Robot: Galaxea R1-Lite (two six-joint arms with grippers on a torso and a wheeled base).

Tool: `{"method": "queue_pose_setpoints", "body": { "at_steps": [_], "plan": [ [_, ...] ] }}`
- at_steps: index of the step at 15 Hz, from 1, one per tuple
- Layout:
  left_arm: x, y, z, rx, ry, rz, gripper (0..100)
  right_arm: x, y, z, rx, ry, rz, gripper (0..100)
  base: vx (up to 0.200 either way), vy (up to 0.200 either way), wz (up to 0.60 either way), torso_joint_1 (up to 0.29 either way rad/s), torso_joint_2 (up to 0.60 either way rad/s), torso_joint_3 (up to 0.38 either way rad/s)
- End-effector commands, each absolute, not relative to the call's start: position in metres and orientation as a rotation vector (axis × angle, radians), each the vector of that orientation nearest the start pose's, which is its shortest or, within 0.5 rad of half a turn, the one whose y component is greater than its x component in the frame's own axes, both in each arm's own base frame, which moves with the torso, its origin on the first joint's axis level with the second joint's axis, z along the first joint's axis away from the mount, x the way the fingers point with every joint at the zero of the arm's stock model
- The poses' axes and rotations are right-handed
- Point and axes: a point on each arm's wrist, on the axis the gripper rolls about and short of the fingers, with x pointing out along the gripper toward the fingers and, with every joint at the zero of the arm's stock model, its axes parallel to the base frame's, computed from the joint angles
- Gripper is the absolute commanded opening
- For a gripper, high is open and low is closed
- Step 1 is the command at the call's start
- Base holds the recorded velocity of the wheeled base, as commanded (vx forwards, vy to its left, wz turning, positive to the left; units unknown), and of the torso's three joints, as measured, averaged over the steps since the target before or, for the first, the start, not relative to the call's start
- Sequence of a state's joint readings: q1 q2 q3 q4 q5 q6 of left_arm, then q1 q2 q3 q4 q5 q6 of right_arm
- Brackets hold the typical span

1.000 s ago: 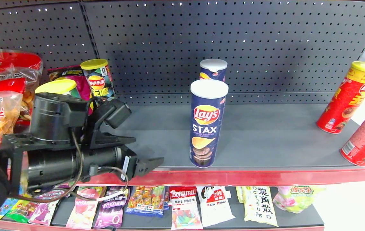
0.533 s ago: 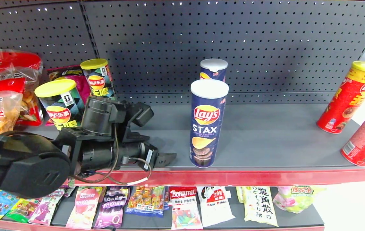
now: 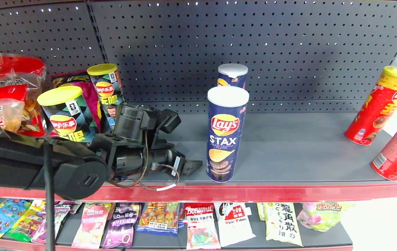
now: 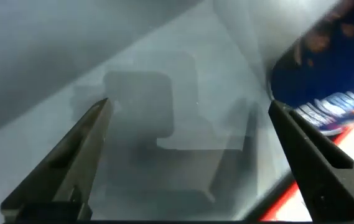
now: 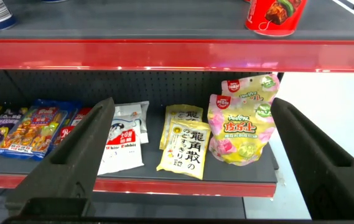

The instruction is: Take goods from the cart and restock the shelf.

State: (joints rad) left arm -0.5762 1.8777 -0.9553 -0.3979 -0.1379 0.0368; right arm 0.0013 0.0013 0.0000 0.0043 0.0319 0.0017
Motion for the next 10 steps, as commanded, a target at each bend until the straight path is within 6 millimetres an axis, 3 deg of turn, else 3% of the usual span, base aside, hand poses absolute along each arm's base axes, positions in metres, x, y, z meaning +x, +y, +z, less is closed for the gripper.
{"method": "queue_pose_setpoints", "body": {
  "at_steps": [1, 10],
  "plan": [
    [0.289, -0.195, 0.138, 0.155, 0.516, -0.717, 100, -0.023, 0.001, 0.075, 0.002, 0.008, 0.034, 100, 0.0, 0.0, 0.0, 0.0, 0.0, 0.0],
    [0.29, -0.206, 0.14, 0.157, 0.5, -0.74, 100, -0.023, 0.001, 0.075, 0.002, 0.008, 0.034, 100, 0.0, 0.0, 0.0, 0.0, 0.0, 0.0]
  ]
}}
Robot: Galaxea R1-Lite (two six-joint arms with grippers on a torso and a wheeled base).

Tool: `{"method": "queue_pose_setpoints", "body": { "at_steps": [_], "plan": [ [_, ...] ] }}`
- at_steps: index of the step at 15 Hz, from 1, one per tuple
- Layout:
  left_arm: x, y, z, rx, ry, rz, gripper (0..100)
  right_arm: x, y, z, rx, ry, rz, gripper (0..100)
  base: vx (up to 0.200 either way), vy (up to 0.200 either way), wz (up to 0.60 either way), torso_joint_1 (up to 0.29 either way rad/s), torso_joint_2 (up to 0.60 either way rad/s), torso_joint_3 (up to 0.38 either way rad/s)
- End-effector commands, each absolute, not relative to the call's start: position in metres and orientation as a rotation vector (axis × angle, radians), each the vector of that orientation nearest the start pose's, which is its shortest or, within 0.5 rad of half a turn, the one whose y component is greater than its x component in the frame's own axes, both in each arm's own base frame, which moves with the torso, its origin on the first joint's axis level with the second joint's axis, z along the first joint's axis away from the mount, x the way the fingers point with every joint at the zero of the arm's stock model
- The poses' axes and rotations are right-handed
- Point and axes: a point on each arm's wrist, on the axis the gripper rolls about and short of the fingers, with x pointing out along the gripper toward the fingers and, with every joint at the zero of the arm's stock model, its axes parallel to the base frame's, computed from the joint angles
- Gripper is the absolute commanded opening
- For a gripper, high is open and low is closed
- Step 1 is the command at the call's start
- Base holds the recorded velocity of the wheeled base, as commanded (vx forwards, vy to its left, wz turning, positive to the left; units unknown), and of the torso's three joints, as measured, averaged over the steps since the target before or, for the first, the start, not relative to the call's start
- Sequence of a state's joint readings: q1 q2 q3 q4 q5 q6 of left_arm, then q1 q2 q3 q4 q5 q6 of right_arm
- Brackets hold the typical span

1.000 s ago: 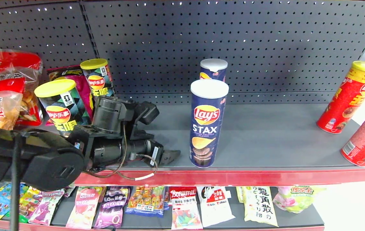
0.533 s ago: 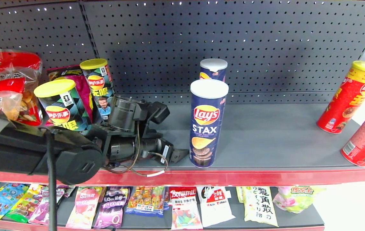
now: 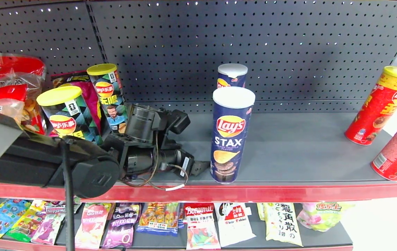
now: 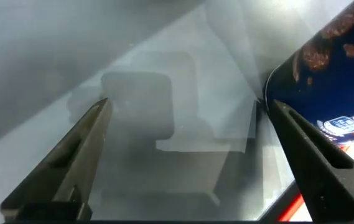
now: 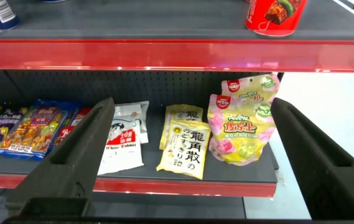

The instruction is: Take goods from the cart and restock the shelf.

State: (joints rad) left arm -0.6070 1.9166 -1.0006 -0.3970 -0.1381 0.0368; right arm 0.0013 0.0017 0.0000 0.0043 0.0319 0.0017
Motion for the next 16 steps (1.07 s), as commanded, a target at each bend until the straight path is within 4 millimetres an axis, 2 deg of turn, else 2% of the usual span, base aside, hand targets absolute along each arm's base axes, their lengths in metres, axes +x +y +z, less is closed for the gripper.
{"method": "queue_pose_setpoints", "body": {
  "at_steps": [1, 6, 9, 12, 15, 16],
  "plan": [
    [0.29, -0.207, 0.14, 0.158, 0.499, -0.741, 100, -0.023, 0.001, 0.075, 0.002, 0.008, 0.034, 100, 0.0, 0.0, 0.0, 0.0, 0.0, 0.0],
    [0.289, -0.205, 0.142, 0.157, 0.495, -0.738, 100, -0.023, 0.001, 0.075, 0.002, 0.005, 0.034, 100, 0.0, 0.0, 0.0, 0.0, 0.0, 0.0],
    [0.279, -0.195, 0.158, 0.147, 0.457, -0.717, 100, -0.023, 0.001, 0.075, 0.002, 0.006, 0.034, 100, 0.0, 0.0, 0.0, 0.0, 0.0, 0.0],
    [0.249, -0.174, 0.184, 0.128, 0.393, -0.719, 100, -0.023, 0.001, 0.075, 0.002, 0.008, 0.034, 100, 0.0, 0.0, 0.0, 0.0, 0.0, 0.0],
    [0.206, -0.145, 0.198, 0.116, 0.347, -0.726, 100, -0.023, 0.001, 0.075, 0.002, 0.006, 0.034, 100, 0.0, 0.0, 0.0, 0.0, 0.0, 0.0],
    [0.182, -0.129, 0.201, 0.109, 0.326, -0.728, 100, -0.023, 0.001, 0.075, 0.002, 0.006, 0.034, 100, 0.0, 0.0, 0.0, 0.0, 0.0, 0.0]
  ]
}}
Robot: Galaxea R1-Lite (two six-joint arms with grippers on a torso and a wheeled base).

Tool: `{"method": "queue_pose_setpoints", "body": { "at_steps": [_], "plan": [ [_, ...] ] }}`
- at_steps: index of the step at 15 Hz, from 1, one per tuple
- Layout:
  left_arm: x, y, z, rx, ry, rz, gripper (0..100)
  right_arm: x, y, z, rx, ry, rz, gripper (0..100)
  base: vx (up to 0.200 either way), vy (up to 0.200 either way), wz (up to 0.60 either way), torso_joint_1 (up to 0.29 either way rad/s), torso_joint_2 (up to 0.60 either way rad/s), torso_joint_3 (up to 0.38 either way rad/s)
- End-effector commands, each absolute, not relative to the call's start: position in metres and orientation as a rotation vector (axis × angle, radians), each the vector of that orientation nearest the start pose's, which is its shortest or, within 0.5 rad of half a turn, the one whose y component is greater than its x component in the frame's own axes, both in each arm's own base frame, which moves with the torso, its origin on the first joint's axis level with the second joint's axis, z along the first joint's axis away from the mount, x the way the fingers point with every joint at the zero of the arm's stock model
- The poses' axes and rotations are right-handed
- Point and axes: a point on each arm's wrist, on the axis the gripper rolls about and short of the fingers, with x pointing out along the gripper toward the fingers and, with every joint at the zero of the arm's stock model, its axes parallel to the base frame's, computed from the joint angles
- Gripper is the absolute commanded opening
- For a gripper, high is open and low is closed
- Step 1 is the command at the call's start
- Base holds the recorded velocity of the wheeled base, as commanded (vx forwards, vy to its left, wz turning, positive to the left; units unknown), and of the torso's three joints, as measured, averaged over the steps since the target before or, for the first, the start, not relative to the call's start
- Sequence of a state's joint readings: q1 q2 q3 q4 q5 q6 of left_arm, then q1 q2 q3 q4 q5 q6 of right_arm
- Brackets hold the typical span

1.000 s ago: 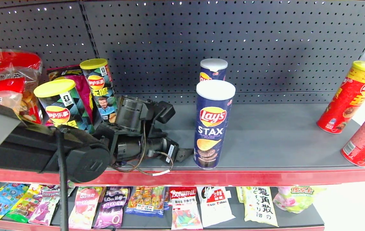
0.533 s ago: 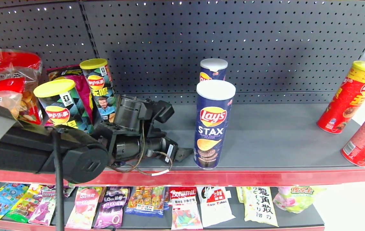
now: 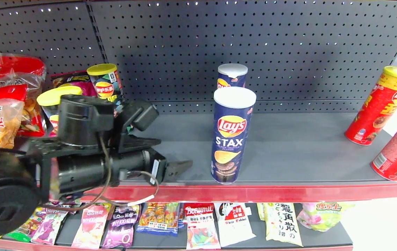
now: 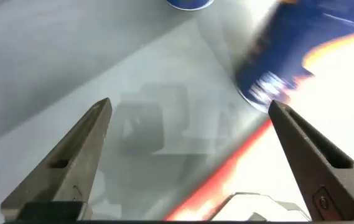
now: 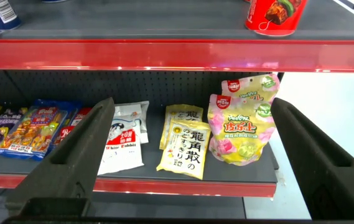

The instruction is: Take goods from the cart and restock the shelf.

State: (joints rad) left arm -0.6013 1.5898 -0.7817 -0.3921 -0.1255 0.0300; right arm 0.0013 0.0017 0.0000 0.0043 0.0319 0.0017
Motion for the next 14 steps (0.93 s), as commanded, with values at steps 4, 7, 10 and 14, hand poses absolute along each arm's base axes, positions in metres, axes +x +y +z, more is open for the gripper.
{"method": "queue_pose_setpoints", "body": {
  "at_steps": [4, 7, 10, 14],
  "plan": [
    [0.103, -0.075, 0.196, 0.095, 0.267, -0.737, 100, -0.023, 0.001, 0.075, 0.002, 0.008, 0.034, 100, 0.0, 0.0, 0.0, 0.0, 0.0, 0.0],
    [0.043, -0.033, 0.192, 0.048, 0.265, -0.747, 100, -0.023, 0.001, 0.075, 0.002, 0.006, 0.034, 100, 0.0, 0.0, 0.0, 0.0, 0.0, 0.0],
    [0.001, -0.004, 0.178, 0.035, 0.256, -0.731, 100, -0.023, 0.001, 0.075, 0.002, 0.008, 0.034, 100, 0.0, 0.0, 0.0, 0.0, 0.0, 0.0],
    [-0.016, 0.007, 0.16, -0.057, 0.247, -0.579, 100, -0.023, 0.001, 0.075, 0.002, 0.008, 0.034, 100, 0.0, 0.0, 0.0, 0.0, 0.0, 0.0]
  ]
}}
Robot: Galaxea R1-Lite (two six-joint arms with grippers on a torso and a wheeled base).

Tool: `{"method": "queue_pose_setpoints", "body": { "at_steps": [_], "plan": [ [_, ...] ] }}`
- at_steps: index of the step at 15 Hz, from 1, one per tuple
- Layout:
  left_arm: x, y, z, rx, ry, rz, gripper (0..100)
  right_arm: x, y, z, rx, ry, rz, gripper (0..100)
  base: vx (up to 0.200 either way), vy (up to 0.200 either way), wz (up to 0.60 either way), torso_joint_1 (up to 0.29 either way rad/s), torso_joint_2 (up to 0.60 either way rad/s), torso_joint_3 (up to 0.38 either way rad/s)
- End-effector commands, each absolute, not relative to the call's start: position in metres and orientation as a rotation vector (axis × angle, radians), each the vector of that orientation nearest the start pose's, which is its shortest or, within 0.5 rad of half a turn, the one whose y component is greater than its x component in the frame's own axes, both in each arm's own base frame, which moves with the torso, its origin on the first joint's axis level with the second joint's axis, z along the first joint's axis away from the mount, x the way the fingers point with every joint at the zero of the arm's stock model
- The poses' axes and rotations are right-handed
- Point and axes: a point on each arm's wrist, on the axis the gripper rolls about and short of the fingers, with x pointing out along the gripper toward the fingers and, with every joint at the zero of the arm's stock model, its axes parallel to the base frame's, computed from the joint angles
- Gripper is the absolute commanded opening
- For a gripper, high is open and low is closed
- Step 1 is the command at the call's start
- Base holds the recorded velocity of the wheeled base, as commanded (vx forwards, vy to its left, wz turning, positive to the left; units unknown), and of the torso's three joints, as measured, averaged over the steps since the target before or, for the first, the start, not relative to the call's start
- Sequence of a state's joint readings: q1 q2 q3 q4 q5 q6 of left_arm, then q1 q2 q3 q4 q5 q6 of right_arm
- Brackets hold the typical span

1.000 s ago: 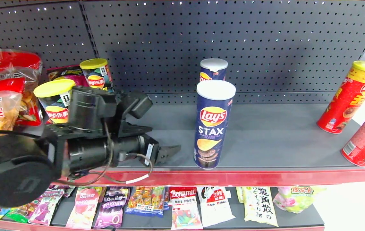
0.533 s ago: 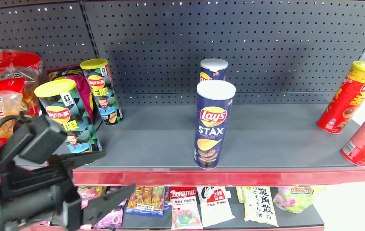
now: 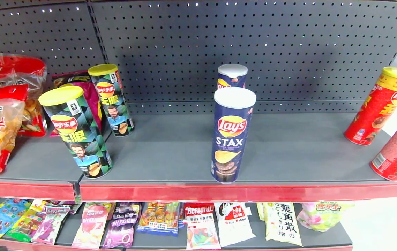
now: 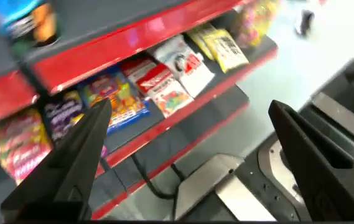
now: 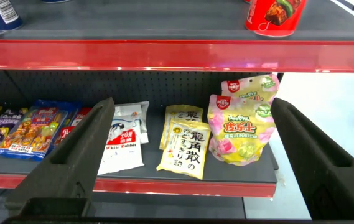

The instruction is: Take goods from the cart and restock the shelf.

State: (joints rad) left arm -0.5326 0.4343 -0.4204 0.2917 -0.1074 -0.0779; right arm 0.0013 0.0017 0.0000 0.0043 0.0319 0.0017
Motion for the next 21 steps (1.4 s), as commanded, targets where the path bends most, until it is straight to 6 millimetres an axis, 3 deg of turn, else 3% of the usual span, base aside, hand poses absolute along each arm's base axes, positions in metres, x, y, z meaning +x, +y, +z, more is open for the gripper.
{"method": "queue_pose_setpoints", "body": {
  "at_steps": [1, 5, 10, 12, 18, 21],
  "plan": [
    [-0.019, 0.008, 0.151, -0.073, 0.245, -0.543, 100, -0.023, 0.001, 0.075, 0.002, 0.006, 0.034, 100, 0.0, 0.0, 0.0, 0.0, 0.0, 0.0],
    [-0.033, 0.013, 0.122, -0.096, 0.166, -0.464, 100, -0.023, 0.001, 0.075, 0.002, 0.008, 0.034, 100, 0.0, 0.0, 0.0, 0.0, 0.0, 0.0],
    [-0.011, 0.008, 0.099, -0.153, 0.167, -0.264, 100, -0.023, 0.001, 0.075, 0.002, 0.006, 0.034, 100, 0.0, 0.0, 0.0, 0.0, 0.0, 0.0],
    [-0.011, 0.008, 0.085, -0.171, 0.171, -0.182, 100, -0.023, 0.001, 0.075, 0.002, 0.006, 0.034, 100, 0.0, 0.0, 0.0, 0.0, 0.0, 0.0],
    [-0.01, 0.006, 0.084, -0.164, 0.161, 0.086, 100, -0.023, 0.001, 0.075, 0.002, 0.005, 0.034, 100, 0.0, 0.0, 0.0, 0.0, 0.0, 0.0],
    [-0.016, 0.005, 0.083, -0.158, 0.064, 0.042, 100, -0.023, 0.001, 0.075, 0.002, 0.005, 0.034, 100, 0.0, 0.0, 0.0, 0.0, 0.0, 0.0]
  ]
}}
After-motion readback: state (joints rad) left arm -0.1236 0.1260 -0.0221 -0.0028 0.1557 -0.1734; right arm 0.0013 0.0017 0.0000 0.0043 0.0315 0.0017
